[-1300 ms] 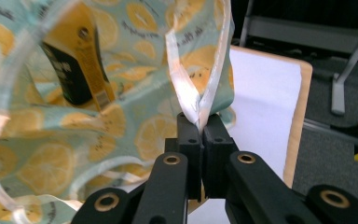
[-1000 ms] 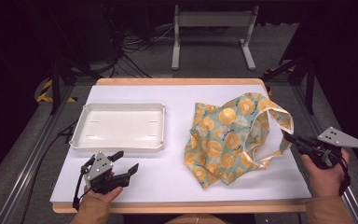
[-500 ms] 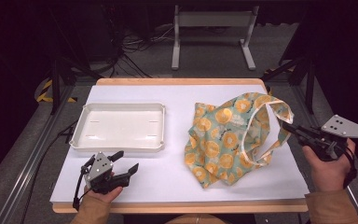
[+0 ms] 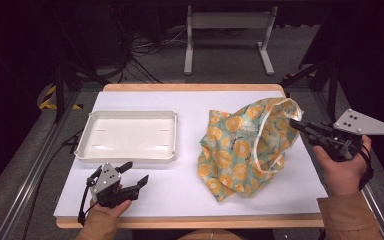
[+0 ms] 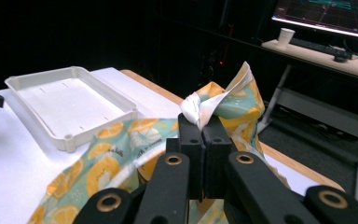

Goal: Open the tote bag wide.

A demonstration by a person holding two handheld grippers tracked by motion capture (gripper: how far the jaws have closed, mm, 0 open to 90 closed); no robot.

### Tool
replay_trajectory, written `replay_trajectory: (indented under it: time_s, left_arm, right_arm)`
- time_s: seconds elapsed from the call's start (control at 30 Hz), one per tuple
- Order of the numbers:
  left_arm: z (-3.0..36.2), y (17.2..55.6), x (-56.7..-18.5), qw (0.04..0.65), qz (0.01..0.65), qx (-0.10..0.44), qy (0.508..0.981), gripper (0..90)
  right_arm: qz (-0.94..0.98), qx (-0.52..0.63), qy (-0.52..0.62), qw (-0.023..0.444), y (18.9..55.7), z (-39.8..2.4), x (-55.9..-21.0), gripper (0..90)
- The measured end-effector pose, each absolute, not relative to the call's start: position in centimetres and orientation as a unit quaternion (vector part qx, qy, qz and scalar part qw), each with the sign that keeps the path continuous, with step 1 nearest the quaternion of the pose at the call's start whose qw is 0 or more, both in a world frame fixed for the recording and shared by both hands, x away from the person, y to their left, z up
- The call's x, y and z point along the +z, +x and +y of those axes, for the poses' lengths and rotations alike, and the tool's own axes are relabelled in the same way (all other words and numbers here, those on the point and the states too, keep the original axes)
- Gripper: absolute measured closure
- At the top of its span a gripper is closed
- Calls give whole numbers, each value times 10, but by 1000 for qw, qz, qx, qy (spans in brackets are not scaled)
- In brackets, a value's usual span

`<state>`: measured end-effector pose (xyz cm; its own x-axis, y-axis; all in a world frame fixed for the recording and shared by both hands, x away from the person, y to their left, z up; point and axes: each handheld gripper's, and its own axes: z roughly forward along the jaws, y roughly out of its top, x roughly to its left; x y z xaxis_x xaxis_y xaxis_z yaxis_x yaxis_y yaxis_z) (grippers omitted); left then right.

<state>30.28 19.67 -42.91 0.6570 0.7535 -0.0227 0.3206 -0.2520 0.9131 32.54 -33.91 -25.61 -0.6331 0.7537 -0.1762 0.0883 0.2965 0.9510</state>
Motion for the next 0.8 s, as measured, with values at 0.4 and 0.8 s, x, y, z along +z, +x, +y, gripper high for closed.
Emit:
replay_trajectory:
  time_s: [0.4, 0.8]
  left_arm:
    - [196, 303, -429, 500, 349, 217, 763, 289]
    - [197, 304, -429, 500, 349, 217, 762, 289]
  right_arm:
    - [743, 541, 253, 302, 339, -301, -241, 895]
    - [764, 536, 223, 281, 356, -259, -240, 895]
